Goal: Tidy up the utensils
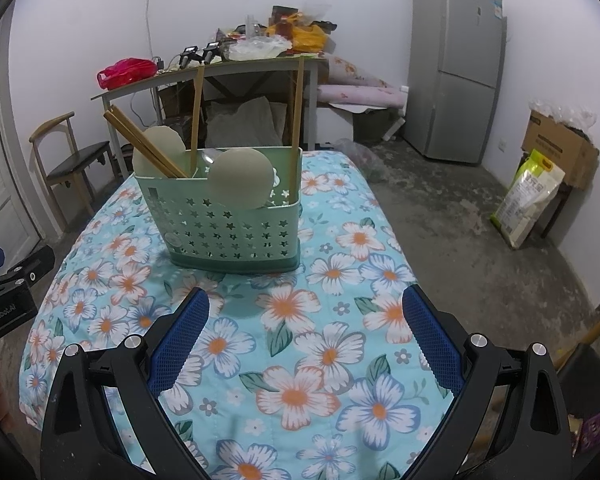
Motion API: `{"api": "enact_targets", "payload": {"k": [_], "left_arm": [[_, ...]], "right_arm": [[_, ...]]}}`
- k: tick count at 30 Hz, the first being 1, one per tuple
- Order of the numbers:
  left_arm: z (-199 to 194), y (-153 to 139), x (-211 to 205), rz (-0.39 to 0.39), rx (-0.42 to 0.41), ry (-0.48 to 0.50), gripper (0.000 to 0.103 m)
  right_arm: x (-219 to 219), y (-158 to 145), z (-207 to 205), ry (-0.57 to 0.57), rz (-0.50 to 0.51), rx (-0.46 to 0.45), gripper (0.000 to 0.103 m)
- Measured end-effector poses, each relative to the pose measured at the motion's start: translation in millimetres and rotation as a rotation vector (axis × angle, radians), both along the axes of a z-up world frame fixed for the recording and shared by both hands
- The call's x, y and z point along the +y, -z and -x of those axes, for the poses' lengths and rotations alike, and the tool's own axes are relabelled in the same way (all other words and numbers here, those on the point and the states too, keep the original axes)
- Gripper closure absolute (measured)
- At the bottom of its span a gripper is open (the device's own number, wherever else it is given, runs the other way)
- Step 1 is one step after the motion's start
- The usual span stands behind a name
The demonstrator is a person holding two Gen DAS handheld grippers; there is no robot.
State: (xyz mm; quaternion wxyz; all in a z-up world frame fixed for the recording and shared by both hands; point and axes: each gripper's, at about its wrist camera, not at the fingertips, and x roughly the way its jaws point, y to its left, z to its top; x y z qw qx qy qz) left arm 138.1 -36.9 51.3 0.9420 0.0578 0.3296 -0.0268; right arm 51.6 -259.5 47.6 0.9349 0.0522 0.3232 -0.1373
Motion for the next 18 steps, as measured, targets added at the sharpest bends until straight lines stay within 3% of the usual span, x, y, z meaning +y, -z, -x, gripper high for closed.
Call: {"api": "enact_targets", "payload": {"k": [18], "left_arm": [[-0.2, -0.6, 0.7, 0.000, 0.000, 0.001, 0.006]], "right_arm": [[-2.0, -1.8, -0.5, -0.002, 0.005, -0.003, 0.010]]}}
